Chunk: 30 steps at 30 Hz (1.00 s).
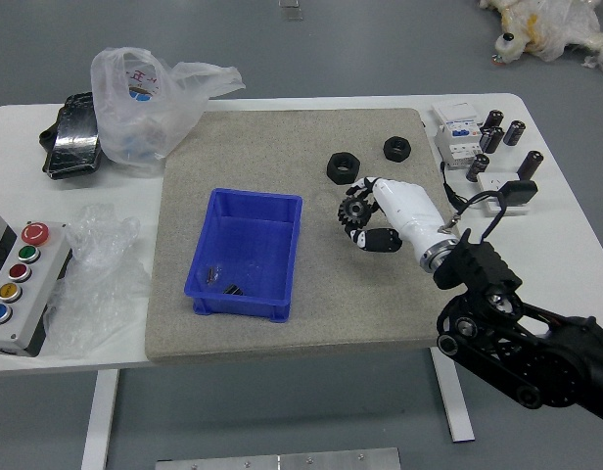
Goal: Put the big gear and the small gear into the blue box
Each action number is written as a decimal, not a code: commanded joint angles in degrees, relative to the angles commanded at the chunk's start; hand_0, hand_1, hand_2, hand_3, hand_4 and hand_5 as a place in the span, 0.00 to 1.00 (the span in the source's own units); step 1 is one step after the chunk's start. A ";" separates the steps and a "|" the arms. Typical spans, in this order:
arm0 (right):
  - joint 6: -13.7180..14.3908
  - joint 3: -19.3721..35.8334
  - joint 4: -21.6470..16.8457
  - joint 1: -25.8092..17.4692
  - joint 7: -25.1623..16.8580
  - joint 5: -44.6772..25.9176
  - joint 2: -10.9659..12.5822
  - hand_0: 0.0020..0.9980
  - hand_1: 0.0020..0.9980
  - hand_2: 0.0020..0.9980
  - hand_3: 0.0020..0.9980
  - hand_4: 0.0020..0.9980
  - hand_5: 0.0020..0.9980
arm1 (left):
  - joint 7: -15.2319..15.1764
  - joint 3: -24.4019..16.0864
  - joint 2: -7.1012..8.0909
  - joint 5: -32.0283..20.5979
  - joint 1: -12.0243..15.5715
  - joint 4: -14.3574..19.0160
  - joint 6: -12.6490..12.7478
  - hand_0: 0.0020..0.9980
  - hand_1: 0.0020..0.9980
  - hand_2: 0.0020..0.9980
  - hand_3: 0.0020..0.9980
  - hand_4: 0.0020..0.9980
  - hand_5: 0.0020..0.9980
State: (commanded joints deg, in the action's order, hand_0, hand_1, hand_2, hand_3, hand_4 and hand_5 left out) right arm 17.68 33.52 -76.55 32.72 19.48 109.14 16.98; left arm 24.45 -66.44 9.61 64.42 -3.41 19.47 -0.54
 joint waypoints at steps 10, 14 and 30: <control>-0.76 -8.65 4.15 12.14 -0.97 -0.77 -4.84 0.51 0.57 0.50 0.49 0.50 0.00 | 0.44 -0.29 0.15 0.44 0.06 0.16 -0.11 0.70 0.64 0.63 0.71 0.71 0.43; -0.81 -10.34 5.69 14.04 -1.42 -1.97 -5.91 0.54 0.62 0.59 0.56 0.47 0.00 | 0.52 -0.43 0.18 0.61 0.05 0.19 -0.14 0.70 0.64 0.63 0.71 0.71 0.43; -2.17 -14.68 7.82 15.28 -1.40 -5.13 -8.46 0.77 0.92 0.95 0.96 0.77 0.16 | 0.62 -0.54 0.17 0.93 -0.10 0.28 -0.16 0.70 0.64 0.63 0.71 0.71 0.43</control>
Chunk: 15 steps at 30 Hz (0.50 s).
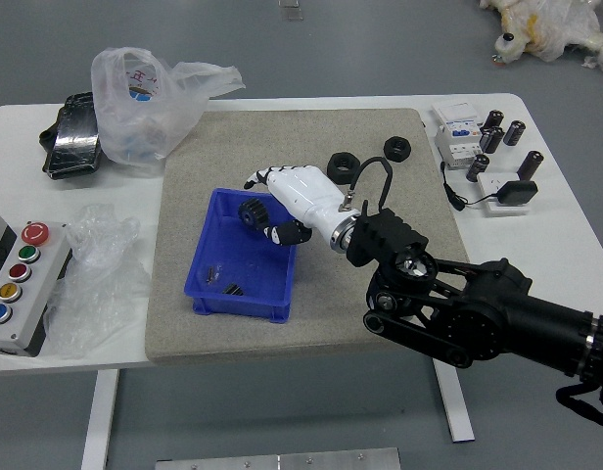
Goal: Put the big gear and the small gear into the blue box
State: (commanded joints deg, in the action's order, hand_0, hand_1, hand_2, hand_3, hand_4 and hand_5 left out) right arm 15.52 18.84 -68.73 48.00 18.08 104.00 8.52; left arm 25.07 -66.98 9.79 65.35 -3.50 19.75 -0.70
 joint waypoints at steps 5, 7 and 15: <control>0.18 2.37 -0.36 -0.69 -0.19 0.54 0.35 0.78 0.94 0.96 0.98 0.82 0.21 | 0.06 -0.02 -0.02 0.03 0.05 0.03 0.02 0.70 0.64 0.63 0.71 0.71 0.43; 0.54 4.60 -0.84 -1.38 -0.28 0.75 0.96 0.78 0.94 0.96 0.98 0.82 0.21 | 0.03 0.04 -0.07 -0.04 0.01 0.03 0.04 0.70 0.64 0.63 0.71 0.71 0.43; 2.37 14.99 -3.11 -7.01 -2.78 -3.09 5.69 0.77 0.93 0.94 0.95 0.81 0.22 | -0.09 0.36 -0.10 -0.42 -0.01 -0.04 0.10 0.70 0.64 0.63 0.71 0.71 0.43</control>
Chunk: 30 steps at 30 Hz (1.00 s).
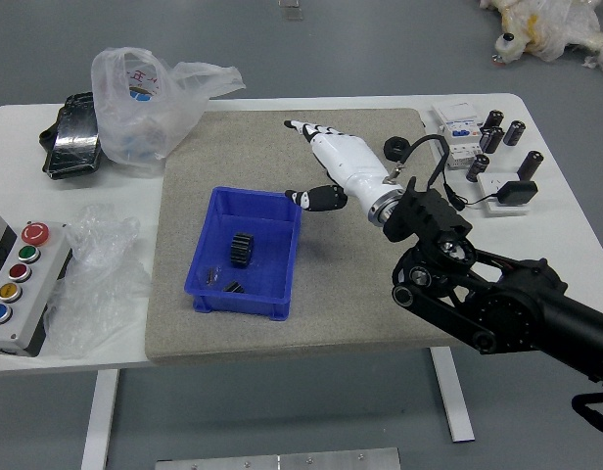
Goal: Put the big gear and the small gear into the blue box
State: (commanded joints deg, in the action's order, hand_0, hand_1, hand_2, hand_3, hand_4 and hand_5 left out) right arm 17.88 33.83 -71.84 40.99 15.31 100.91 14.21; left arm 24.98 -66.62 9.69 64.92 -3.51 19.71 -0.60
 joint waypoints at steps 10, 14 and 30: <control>2.06 15.52 -1.29 -11.78 -9.12 -9.77 4.66 0.75 0.90 0.89 0.91 0.87 0.46 | -0.05 0.07 0.27 0.11 -0.17 -0.09 -0.08 0.70 0.64 0.63 0.71 0.71 0.43; 2.47 20.55 -1.44 -16.42 -10.77 -10.91 4.86 0.75 0.89 0.88 0.90 0.86 0.46 | -0.11 0.09 0.38 0.30 -0.32 -0.13 -0.15 0.70 0.64 0.63 0.71 0.71 0.43; -0.28 27.17 -3.12 -25.61 -24.60 -23.80 4.65 0.76 0.82 0.81 0.83 0.86 0.46 | -0.06 -0.04 0.59 0.80 -0.25 -0.27 -0.37 0.70 0.64 0.63 0.71 0.71 0.43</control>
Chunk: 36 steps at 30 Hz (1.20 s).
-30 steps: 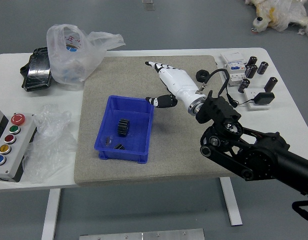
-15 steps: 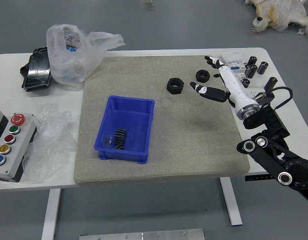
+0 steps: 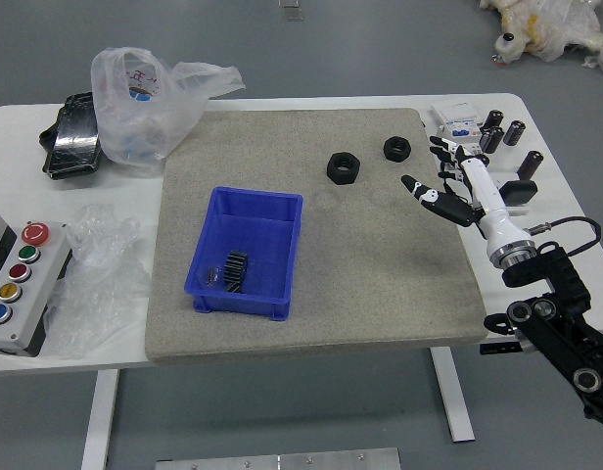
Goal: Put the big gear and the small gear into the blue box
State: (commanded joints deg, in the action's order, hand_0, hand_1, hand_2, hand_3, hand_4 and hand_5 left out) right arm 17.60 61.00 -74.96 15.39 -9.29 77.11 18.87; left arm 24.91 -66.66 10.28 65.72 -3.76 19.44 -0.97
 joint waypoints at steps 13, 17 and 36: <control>-8.30 1.05 1.28 -1.33 -14.76 -23.98 -0.12 0.76 0.77 0.77 0.75 0.81 0.63 | 0.21 -0.07 0.35 0.50 -0.01 -0.01 -0.24 0.70 0.64 0.63 0.71 0.71 0.44; -9.35 1.50 1.99 -1.76 -16.06 -28.94 -0.16 0.76 0.76 0.76 0.73 0.82 0.72 | 0.25 -0.23 0.49 0.92 -0.13 -0.07 -0.41 0.70 0.63 0.62 0.71 0.71 0.43; -10.49 2.58 3.83 -2.11 -18.65 -34.58 -0.27 0.76 0.75 0.73 0.69 0.83 0.80 | 0.28 0.31 0.11 -0.39 0.15 -0.14 -0.11 0.70 0.52 0.52 0.71 0.71 0.44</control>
State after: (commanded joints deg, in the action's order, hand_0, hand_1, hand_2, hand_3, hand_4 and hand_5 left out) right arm 7.11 63.59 -71.13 13.28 -27.94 42.53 18.60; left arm 25.19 -66.35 10.39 65.33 -3.61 19.30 -1.08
